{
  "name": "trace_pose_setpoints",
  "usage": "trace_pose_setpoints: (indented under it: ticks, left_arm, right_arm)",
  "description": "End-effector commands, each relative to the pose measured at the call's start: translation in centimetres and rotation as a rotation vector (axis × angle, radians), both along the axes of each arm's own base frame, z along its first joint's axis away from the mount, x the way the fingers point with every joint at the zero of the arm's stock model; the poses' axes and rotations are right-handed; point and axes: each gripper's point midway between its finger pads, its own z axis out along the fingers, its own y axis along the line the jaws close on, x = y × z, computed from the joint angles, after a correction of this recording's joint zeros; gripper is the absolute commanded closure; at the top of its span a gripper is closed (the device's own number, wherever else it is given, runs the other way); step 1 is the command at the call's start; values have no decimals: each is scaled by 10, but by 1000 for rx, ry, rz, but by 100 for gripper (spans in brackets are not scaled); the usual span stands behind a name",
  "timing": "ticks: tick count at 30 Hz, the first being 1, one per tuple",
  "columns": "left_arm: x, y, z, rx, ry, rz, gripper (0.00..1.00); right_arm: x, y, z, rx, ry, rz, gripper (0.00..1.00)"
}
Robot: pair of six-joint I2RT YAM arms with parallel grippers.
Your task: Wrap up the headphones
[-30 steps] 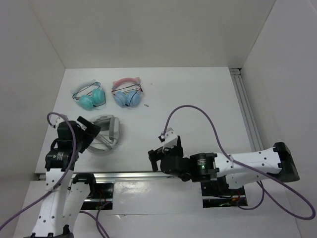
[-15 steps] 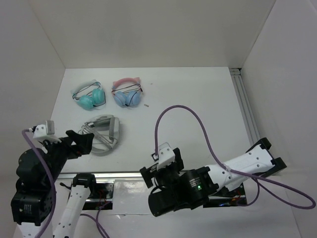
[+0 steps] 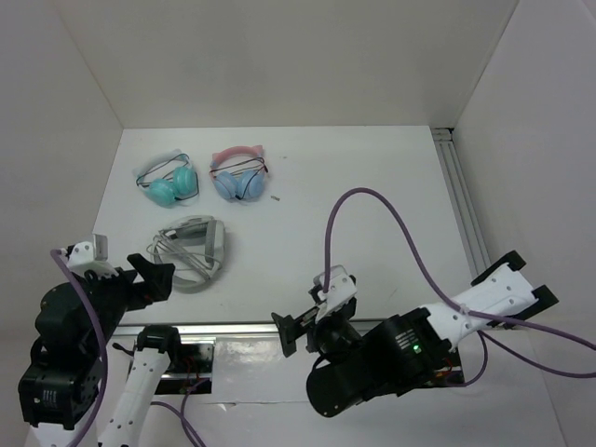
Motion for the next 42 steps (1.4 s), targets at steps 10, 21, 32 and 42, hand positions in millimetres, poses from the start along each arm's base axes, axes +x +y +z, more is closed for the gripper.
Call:
trace_pose_setpoints:
  ticks: [10, 21, 32, 42]
  left_arm:
    - [-13, 23, 10, -14, -25, 155, 1]
    - [-13, 25, 10, -12, -25, 162, 0]
    - [9, -3, 15, -74, -74, 21, 0]
    - [79, -3, 35, -33, -14, 20, 0]
  right_arm:
    - [16, -23, 12, 48, -13, -88, 0]
    - [38, -58, 15, 46, -27, -114, 0]
    - [102, -50, 106, 15, -292, -202, 0]
    - [304, -145, -18, -107, 45, -560, 0]
